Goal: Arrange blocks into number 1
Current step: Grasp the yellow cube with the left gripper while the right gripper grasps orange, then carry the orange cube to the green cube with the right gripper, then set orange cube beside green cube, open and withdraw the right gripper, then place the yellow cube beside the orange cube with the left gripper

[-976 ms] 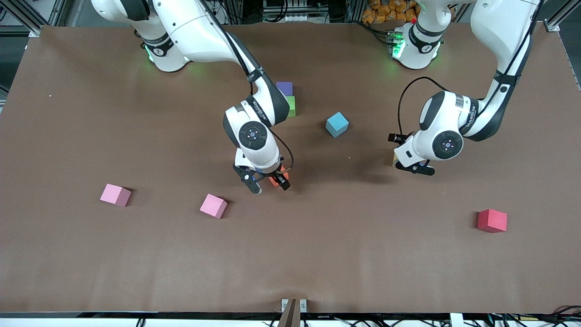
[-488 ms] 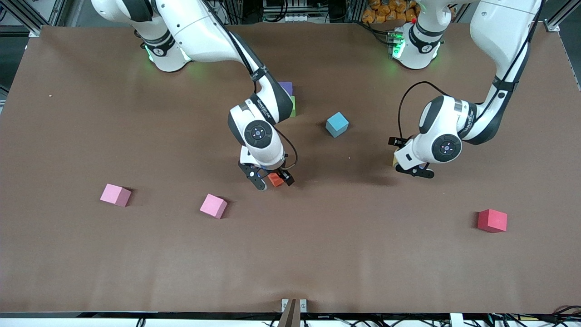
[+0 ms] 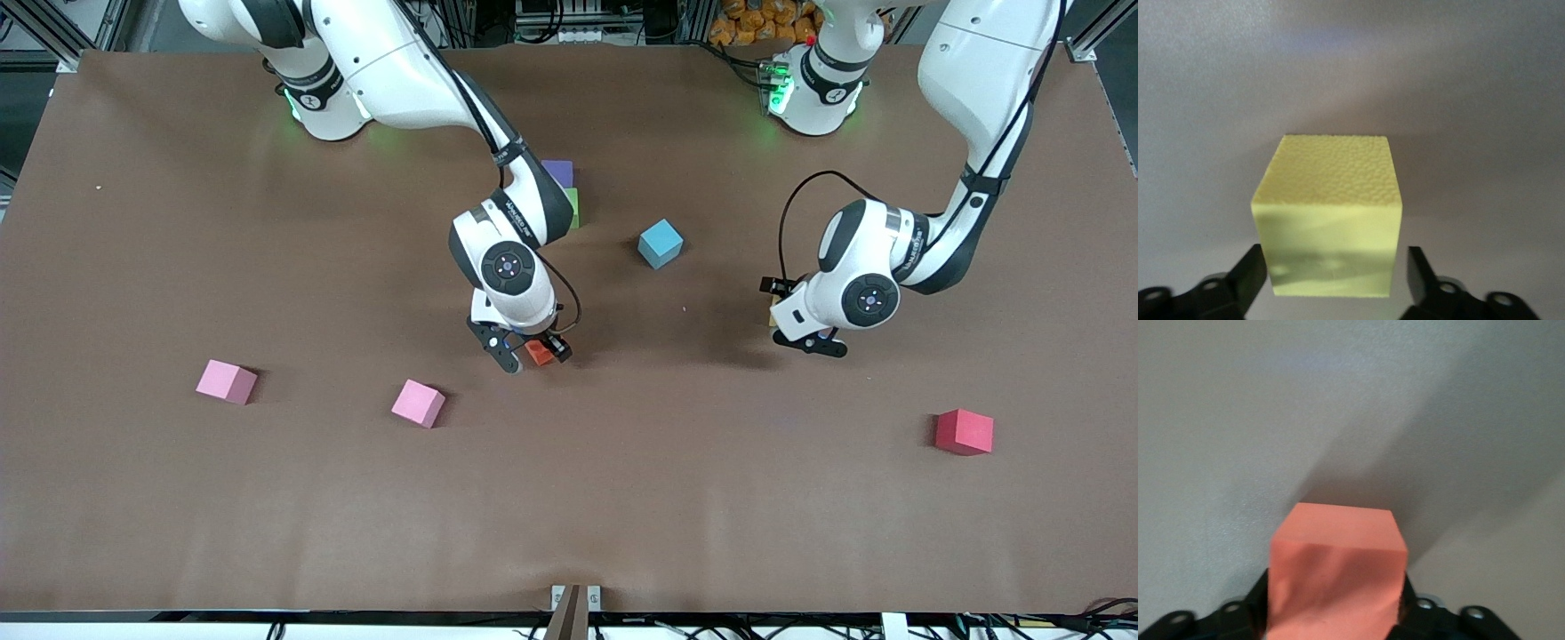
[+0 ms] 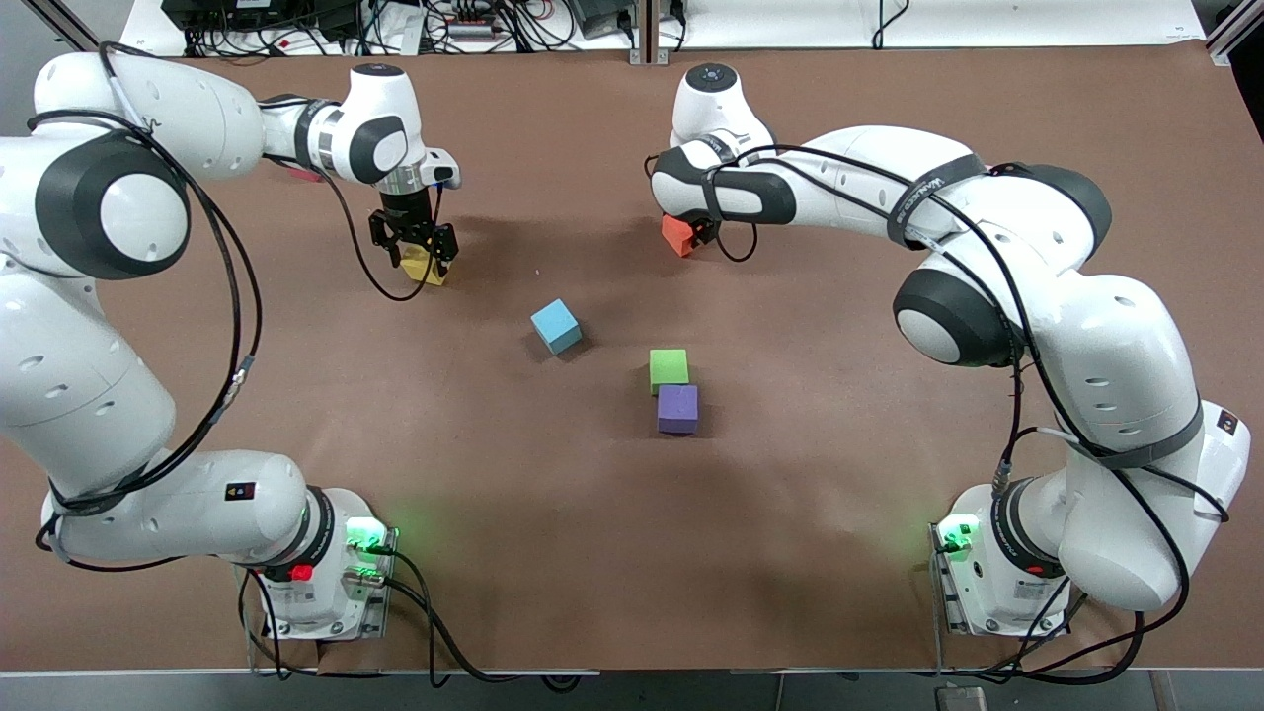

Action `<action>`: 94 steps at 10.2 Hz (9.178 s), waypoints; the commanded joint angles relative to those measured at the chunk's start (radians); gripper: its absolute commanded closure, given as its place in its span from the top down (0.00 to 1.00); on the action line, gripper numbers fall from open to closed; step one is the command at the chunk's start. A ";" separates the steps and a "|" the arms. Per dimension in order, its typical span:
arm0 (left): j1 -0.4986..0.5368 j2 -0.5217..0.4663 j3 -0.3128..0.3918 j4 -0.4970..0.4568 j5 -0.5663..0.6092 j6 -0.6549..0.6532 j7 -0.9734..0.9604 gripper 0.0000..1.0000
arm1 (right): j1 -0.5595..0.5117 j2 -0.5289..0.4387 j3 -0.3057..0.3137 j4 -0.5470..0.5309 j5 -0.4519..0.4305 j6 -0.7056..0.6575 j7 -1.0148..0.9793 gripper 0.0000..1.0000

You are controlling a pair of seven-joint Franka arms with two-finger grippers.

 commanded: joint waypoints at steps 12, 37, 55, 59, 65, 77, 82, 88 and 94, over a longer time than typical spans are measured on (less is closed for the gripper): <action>-0.062 0.018 -0.065 0.263 -0.007 -0.056 -0.351 0.51 | 0.220 -0.247 -0.005 -0.176 -0.160 -0.223 -0.360 0.00; -0.134 0.040 -0.065 0.273 -0.007 -0.056 -0.344 0.51 | 0.341 -0.345 -0.003 -0.525 -0.194 0.150 -0.421 0.00; -0.295 0.041 -0.068 0.279 -0.056 -0.053 -0.405 0.51 | 0.026 -0.509 -0.028 -0.489 -0.192 -0.014 -0.561 1.00; -0.427 0.130 -0.068 0.389 -0.085 -0.044 -0.353 0.53 | -0.270 -0.510 -0.028 -0.440 -0.187 -0.104 -0.904 1.00; -0.588 0.308 -0.044 0.561 -0.087 -0.041 -0.423 0.52 | -0.585 -0.539 -0.028 -0.350 -0.175 -0.323 -1.391 1.00; -0.636 0.297 -0.058 0.547 -0.119 -0.042 -0.724 0.51 | -0.610 -0.530 -0.026 -0.359 -0.170 -0.355 -1.465 1.00; -0.649 0.299 -0.070 0.515 -0.151 -0.042 -0.743 0.51 | -0.601 -0.526 -0.025 -0.359 -0.174 -0.352 -1.461 1.00; -0.646 0.282 -0.087 0.484 -0.171 -0.076 -0.747 0.51 | -0.594 -0.521 -0.026 -0.359 -0.174 -0.352 -1.459 1.00; -0.636 0.276 -0.085 0.497 -0.240 -0.074 -0.750 0.89 | -0.590 -0.521 -0.026 -0.360 -0.175 -0.350 -1.459 1.00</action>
